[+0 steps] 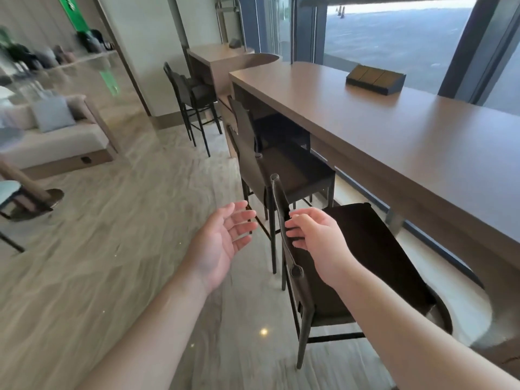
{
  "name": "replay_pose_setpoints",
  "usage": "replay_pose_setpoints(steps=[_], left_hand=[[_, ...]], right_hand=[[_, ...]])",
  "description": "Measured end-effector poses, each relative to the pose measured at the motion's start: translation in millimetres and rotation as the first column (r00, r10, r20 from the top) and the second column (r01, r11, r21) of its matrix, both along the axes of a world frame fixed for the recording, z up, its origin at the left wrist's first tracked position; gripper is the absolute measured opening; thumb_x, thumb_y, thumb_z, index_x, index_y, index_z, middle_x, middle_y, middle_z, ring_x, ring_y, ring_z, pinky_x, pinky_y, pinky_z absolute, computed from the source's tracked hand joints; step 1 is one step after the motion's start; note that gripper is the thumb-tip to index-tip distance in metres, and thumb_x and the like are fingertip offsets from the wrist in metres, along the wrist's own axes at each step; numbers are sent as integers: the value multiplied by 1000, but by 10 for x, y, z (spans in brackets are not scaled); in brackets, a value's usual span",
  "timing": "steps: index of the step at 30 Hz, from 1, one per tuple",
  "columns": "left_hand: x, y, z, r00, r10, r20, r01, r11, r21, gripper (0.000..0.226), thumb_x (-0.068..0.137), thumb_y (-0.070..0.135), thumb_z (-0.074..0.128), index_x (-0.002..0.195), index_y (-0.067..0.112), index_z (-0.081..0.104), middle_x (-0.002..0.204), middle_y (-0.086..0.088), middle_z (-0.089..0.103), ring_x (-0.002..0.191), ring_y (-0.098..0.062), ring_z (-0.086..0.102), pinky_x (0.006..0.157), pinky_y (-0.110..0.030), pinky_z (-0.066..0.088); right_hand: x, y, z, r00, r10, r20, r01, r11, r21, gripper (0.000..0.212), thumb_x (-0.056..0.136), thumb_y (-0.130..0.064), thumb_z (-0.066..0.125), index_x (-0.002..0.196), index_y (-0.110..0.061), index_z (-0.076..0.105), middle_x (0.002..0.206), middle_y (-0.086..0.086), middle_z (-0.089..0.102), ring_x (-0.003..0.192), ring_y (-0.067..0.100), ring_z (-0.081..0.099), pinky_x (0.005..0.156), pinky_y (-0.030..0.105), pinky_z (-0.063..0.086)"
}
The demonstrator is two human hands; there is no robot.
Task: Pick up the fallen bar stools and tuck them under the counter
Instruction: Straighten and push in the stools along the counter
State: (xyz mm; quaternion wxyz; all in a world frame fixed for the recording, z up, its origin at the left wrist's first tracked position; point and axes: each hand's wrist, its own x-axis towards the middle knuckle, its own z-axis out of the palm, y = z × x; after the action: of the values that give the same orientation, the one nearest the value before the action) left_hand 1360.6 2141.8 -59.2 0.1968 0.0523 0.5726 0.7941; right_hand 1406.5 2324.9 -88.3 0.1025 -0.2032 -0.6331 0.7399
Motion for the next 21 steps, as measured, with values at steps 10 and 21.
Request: replay_pose_setpoints(steps=[10, 21], left_hand=[[-1091, 195, -13, 1000, -22, 12, 22, 999, -38, 32, 80, 40, 61, 104, 20, 70, 101, -5, 73, 89, -17, 69, 72, -29, 50], [-2638, 113, -352, 975, -221, 21, 222, 973, -64, 35, 88, 38, 53, 112, 18, 68, 106, -6, 73, 94, -18, 69, 75, -30, 50]], right_hand=[[-1023, 116, -118, 999, 38, 13, -38, 996, 74, 18, 85, -19, 57, 90, -28, 72, 84, -1, 74, 78, 10, 70, 64, 22, 57], [-2166, -19, -429, 978, -147, 149, 105, 960, 258, 14, 89, -22, 58, 97, -29, 67, 91, -4, 71, 83, 10, 69, 71, 27, 59]])
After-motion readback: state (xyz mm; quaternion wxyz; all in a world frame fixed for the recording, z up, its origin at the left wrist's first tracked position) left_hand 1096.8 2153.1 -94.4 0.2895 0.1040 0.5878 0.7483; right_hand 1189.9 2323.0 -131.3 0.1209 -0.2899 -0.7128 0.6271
